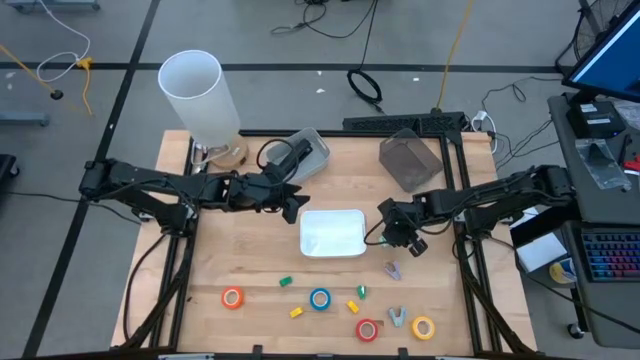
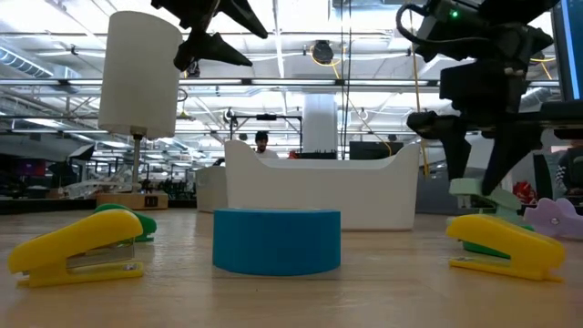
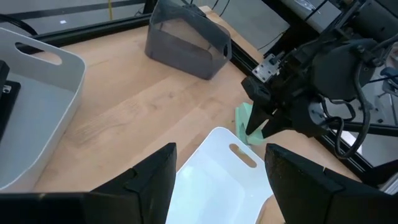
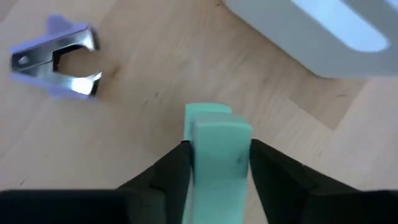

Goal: Pick and place Stapler, Stapler remover, tape
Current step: Put the light blue stapler into the gray bin

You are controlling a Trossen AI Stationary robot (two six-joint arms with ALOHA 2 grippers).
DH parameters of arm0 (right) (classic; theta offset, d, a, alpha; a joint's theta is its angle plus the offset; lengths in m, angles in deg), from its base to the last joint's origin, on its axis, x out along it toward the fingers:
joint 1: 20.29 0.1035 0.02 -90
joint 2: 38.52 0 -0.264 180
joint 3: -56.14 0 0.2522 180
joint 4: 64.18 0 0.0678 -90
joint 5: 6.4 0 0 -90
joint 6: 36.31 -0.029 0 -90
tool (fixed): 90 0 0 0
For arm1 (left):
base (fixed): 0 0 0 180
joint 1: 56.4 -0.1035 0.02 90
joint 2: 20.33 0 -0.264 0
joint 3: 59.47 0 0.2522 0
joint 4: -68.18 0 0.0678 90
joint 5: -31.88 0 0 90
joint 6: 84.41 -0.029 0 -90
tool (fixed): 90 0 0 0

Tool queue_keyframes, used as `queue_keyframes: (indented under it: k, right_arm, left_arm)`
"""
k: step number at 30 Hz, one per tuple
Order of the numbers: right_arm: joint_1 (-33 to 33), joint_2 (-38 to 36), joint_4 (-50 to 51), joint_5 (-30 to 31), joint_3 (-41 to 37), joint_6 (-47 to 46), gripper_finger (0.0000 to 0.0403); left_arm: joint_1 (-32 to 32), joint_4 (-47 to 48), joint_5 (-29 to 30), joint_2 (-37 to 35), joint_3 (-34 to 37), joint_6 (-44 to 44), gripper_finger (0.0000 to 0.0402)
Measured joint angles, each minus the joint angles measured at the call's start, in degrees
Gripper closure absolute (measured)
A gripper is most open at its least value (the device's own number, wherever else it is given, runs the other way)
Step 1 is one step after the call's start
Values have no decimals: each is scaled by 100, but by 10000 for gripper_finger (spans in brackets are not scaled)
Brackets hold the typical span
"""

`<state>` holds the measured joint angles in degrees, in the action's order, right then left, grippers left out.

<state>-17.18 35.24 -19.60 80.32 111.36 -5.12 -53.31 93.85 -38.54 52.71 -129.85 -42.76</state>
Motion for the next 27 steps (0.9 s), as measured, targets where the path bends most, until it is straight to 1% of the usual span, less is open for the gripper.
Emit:
queue_keyframes:
  k: [3, 7, 14, 22, 27]
  right_arm:
    - [0, -14, -14, 172, 4, -151, 292]
    - [0, -69, -7, 260, 2, -469, 292]
    - [-9, -370, -3, 769, 52, -1130, 292]
    - [-75, -828, -14, 835, 557, -2090, 292]
    - [-129, -1110, -16, 1322, 866, -2696, 292]
  left_arm:
    - [0, 2, 0, 0, 0, -140, 160]
    - [0, 2, 0, 0, 0, -235, 160]
    - [0, 3, 0, 0, 0, -251, 160]
    - [0, 0, -2, 0, 0, -389, 160]
    - [0, -4, -2, 0, 0, -419, 160]
